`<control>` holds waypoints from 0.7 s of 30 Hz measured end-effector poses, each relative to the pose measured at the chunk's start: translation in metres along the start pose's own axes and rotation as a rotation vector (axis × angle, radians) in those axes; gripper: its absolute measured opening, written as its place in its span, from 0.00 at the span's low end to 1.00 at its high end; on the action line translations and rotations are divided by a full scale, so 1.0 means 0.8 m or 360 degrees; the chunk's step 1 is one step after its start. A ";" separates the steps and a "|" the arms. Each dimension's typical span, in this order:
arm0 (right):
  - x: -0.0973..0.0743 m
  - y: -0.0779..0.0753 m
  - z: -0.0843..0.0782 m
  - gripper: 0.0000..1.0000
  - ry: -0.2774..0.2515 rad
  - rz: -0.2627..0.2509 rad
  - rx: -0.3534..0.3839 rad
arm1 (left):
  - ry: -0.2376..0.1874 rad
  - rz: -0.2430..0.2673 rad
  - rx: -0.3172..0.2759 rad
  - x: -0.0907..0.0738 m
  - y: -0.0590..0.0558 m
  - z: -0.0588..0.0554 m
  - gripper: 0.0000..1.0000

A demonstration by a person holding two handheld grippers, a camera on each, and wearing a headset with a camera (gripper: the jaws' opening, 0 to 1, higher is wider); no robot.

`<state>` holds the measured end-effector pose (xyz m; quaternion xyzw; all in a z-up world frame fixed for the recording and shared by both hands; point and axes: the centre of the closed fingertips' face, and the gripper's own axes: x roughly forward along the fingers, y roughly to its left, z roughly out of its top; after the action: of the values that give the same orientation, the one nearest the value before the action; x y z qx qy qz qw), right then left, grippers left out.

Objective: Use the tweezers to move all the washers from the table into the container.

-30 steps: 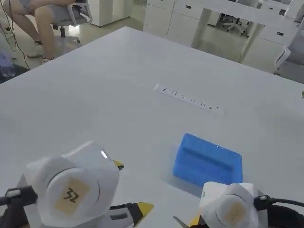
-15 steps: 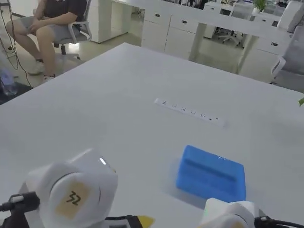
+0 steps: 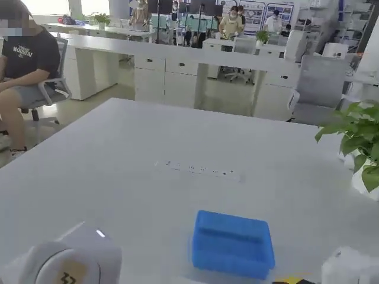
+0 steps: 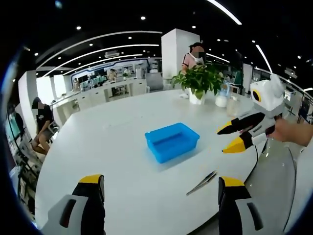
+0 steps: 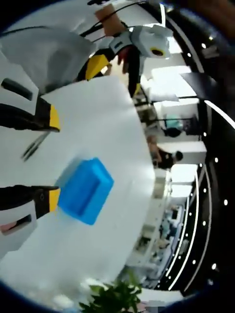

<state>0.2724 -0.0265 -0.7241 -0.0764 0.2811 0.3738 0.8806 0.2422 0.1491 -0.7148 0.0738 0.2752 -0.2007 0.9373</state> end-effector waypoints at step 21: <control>-0.080 -0.069 -0.014 0.91 -0.0226 -0.0375 0.0470 | 0.0002 0.0146 0.0047 -0.011 0.020 0.013 0.99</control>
<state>0.2705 -0.1091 -0.7024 0.0476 0.2592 0.2273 0.9375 0.2473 0.1642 -0.7010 0.1004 0.2690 -0.1615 0.9442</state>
